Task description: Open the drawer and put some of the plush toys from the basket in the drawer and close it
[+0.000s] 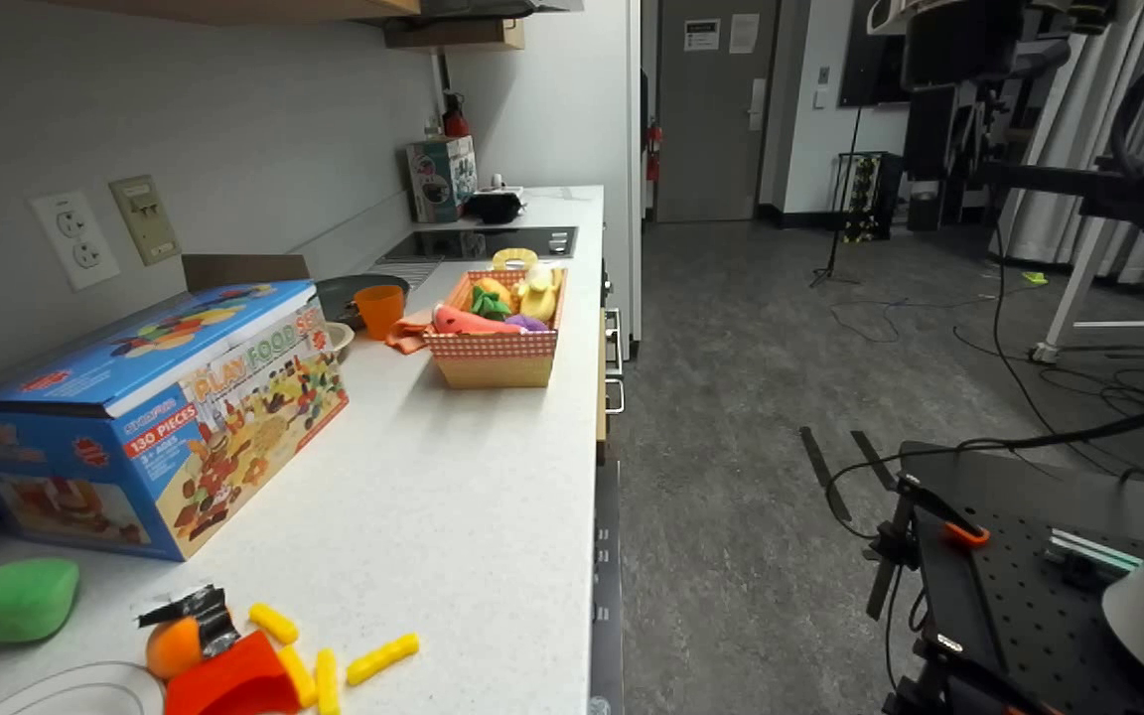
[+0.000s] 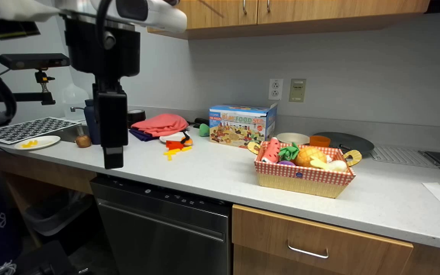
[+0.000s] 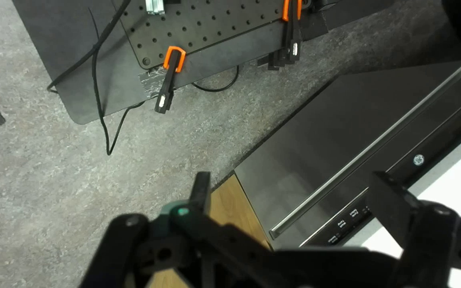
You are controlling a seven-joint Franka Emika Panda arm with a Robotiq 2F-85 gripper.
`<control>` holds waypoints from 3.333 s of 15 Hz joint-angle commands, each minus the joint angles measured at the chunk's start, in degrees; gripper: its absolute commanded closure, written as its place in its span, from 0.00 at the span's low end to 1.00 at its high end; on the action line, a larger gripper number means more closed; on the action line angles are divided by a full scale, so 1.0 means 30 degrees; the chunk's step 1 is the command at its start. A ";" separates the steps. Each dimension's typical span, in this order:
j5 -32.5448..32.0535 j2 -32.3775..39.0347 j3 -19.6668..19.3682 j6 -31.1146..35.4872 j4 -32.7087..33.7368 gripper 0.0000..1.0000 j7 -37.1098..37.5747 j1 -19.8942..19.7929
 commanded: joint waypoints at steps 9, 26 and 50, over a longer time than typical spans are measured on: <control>0.0539 0.0178 0.0320 -0.0042 0.0013 0.00 0.0233 -0.0461; 0.0465 0.8845 -0.0982 0.6293 0.3174 0.00 0.0132 -0.1181; 0.8534 2.1292 -0.0719 1.2743 1.0156 0.00 -0.3325 -0.3282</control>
